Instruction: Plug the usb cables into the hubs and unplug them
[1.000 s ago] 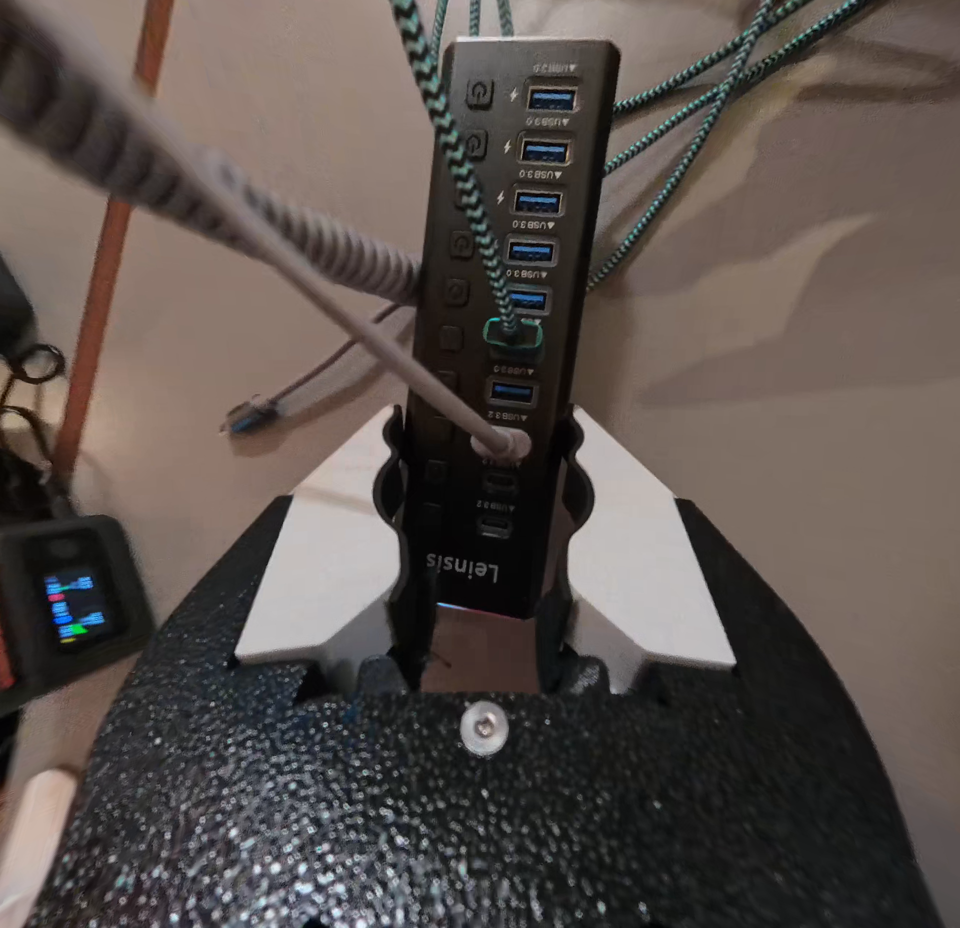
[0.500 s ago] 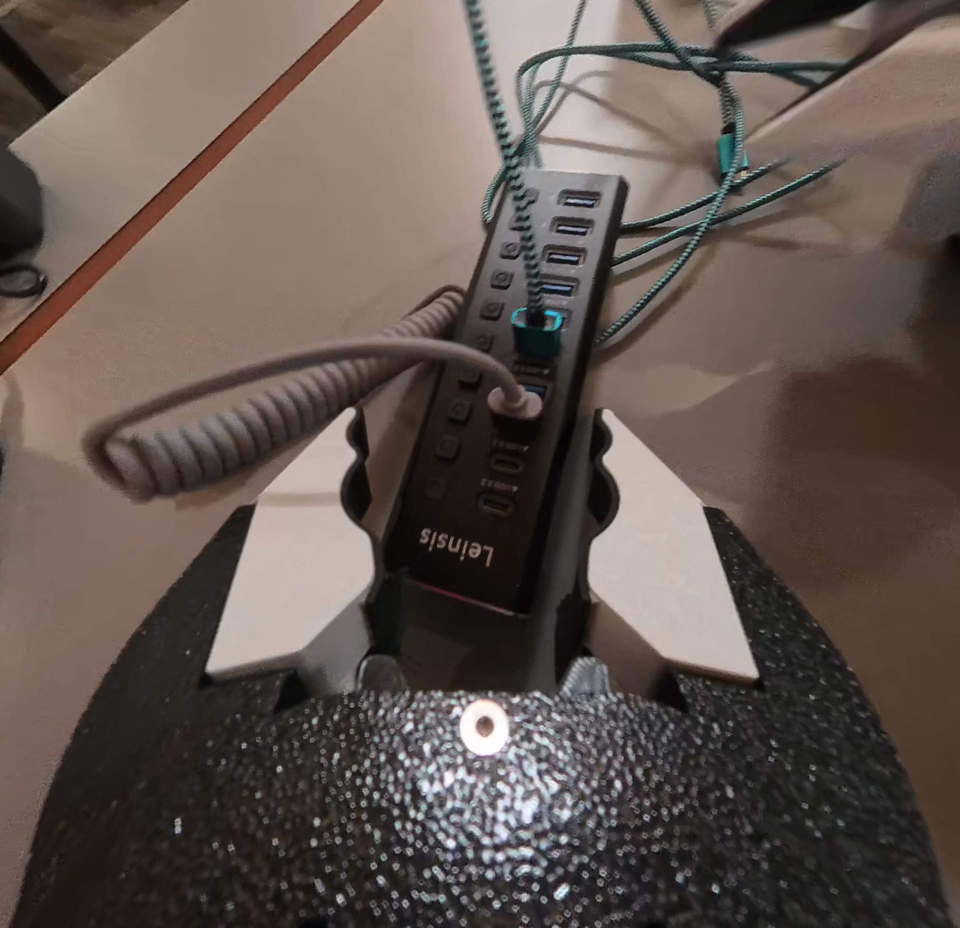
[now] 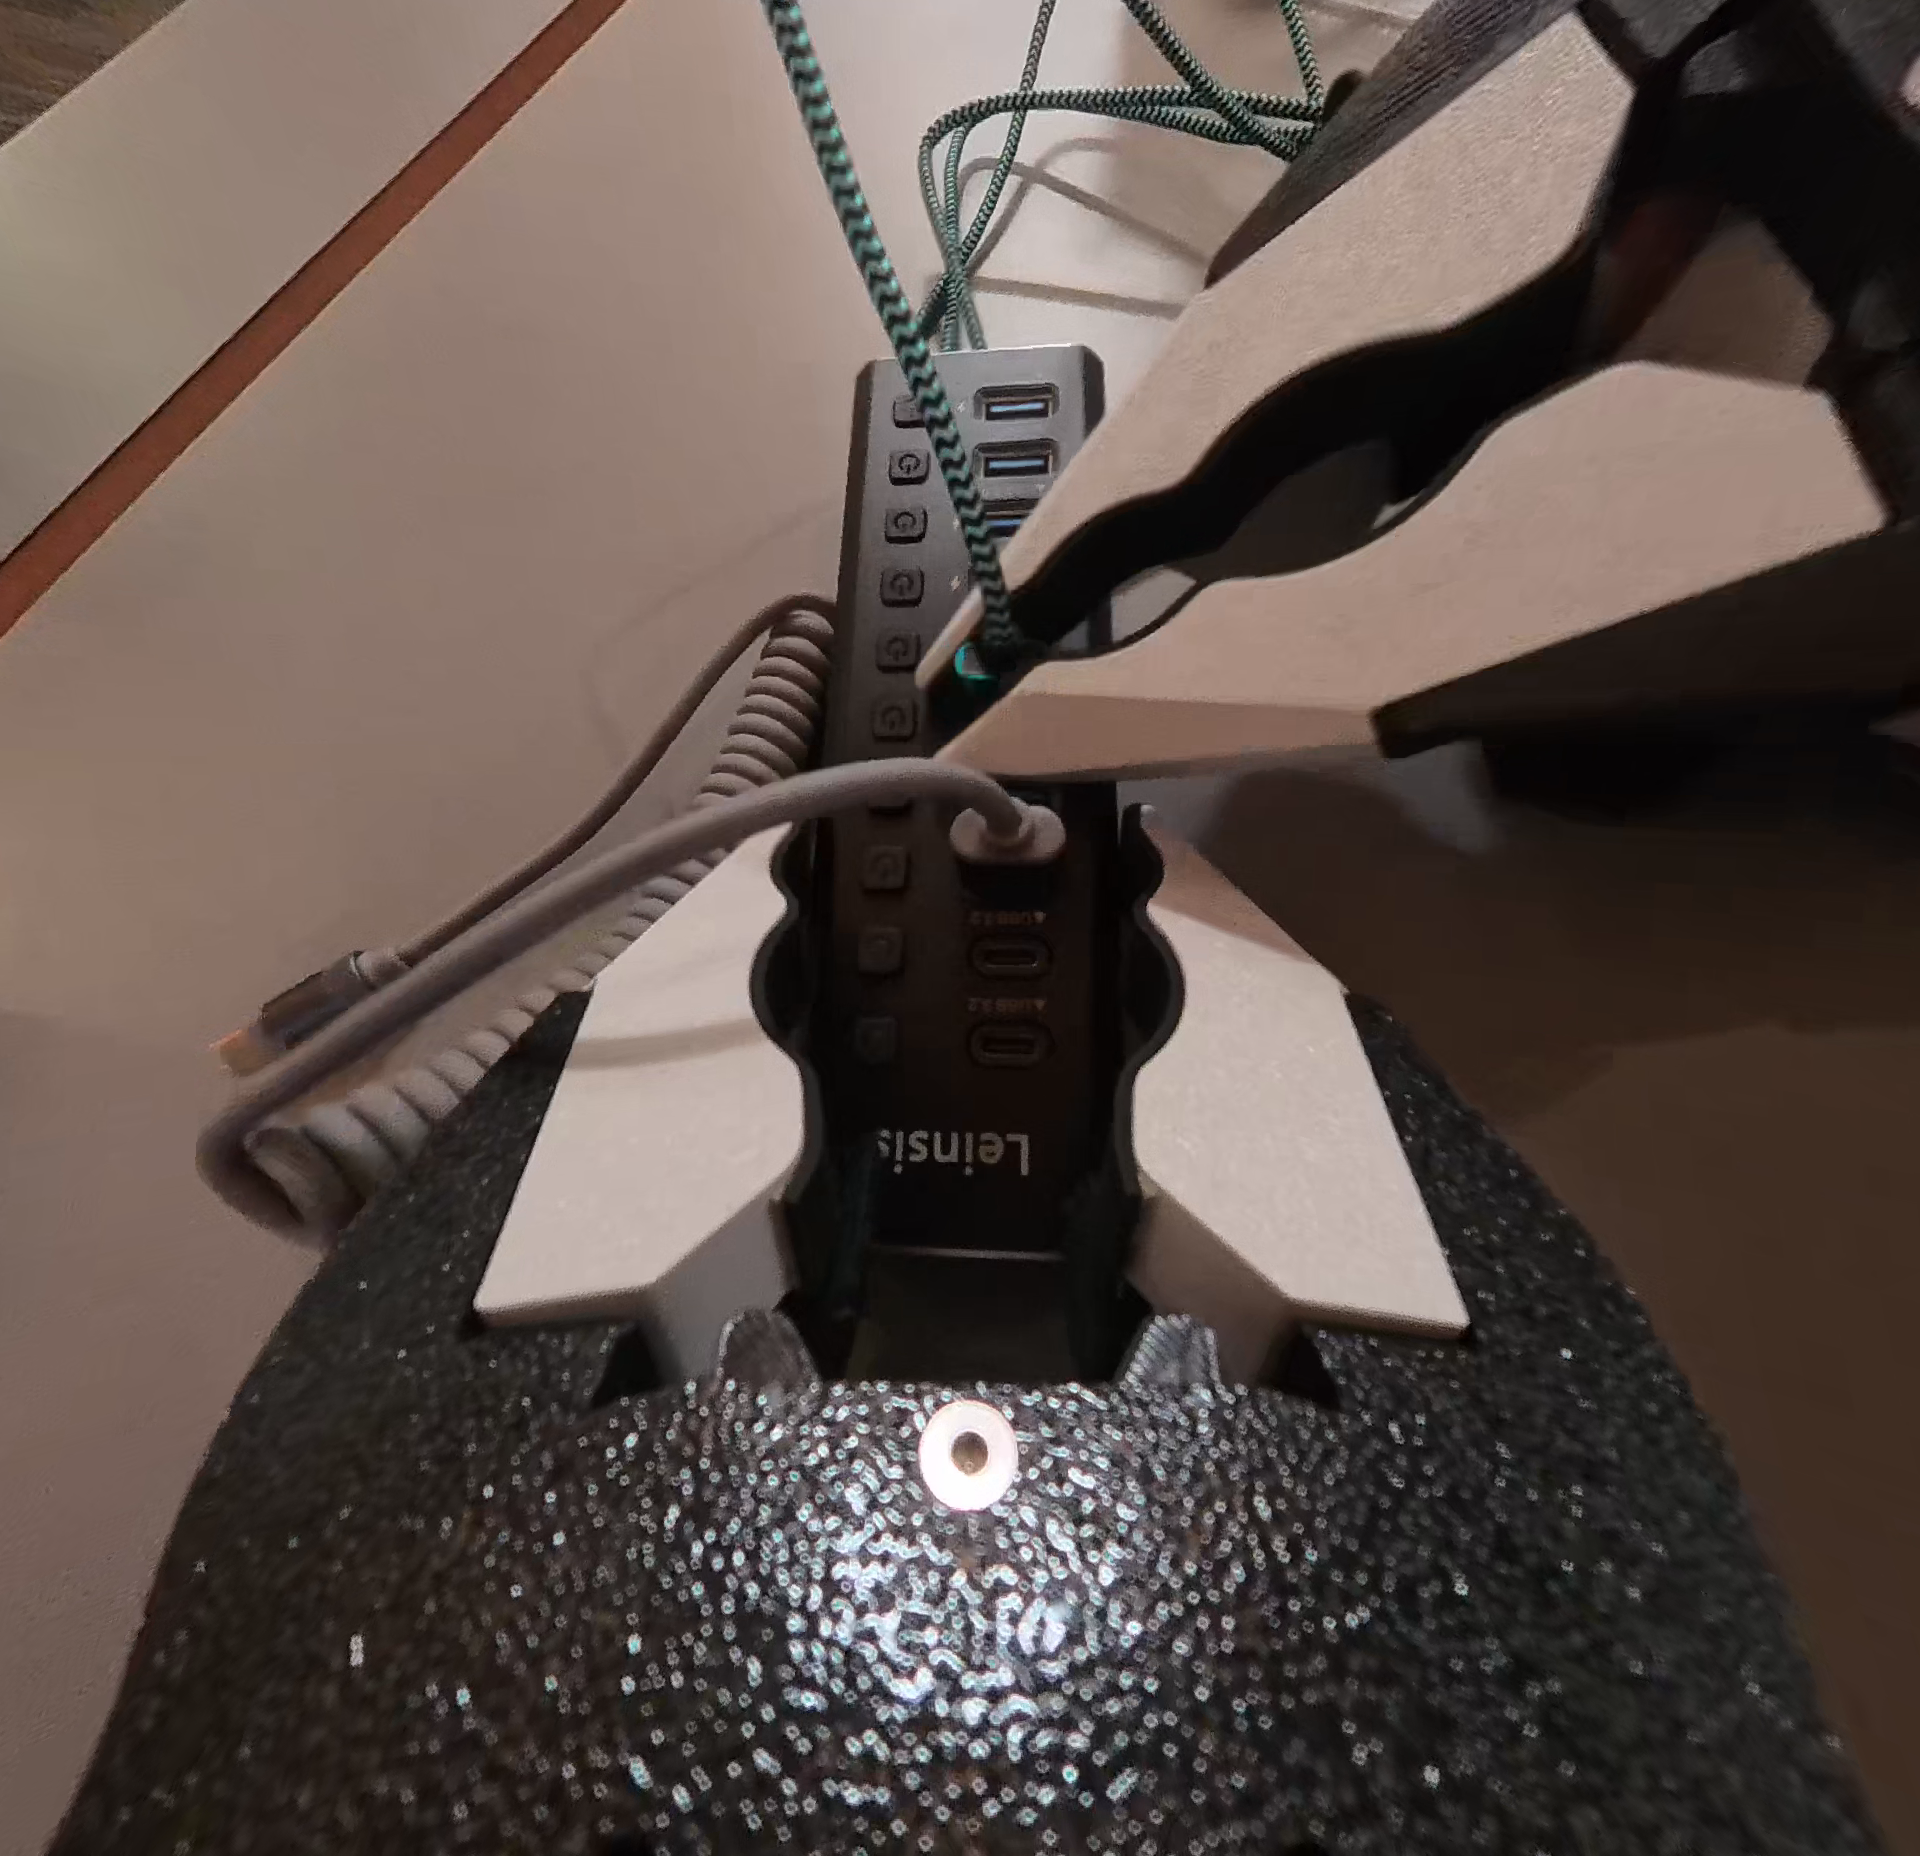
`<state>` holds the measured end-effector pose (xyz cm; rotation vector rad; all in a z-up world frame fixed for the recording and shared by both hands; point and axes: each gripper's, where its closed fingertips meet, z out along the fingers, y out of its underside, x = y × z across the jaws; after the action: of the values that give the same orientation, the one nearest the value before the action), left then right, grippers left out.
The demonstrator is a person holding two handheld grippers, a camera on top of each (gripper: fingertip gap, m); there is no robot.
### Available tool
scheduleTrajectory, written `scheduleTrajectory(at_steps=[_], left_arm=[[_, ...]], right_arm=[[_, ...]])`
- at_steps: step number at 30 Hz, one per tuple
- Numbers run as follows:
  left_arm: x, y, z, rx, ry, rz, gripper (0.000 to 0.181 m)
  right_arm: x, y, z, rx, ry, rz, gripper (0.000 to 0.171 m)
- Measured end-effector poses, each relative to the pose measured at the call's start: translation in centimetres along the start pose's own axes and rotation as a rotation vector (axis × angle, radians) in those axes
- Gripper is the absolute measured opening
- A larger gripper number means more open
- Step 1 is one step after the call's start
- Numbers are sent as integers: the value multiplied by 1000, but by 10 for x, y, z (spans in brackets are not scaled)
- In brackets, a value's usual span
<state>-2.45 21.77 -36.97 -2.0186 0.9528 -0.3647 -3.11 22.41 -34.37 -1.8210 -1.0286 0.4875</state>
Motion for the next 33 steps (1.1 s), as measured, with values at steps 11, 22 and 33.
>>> scheduleTrajectory(at_steps=[11, 22, 33], left_arm=[[-2, -1, 2, -4, -28, -31, 59], [-1, -1, 2, 1, -25, -44, 58], [1, -4, 1, 18, -21, -53, 58]], right_arm=[[4, -3, 1, -2, 99, -156, 6], [5, -5, -1, 24, 87, -141, 5], [4, -9, -6, 33, 128, -228, 5]])
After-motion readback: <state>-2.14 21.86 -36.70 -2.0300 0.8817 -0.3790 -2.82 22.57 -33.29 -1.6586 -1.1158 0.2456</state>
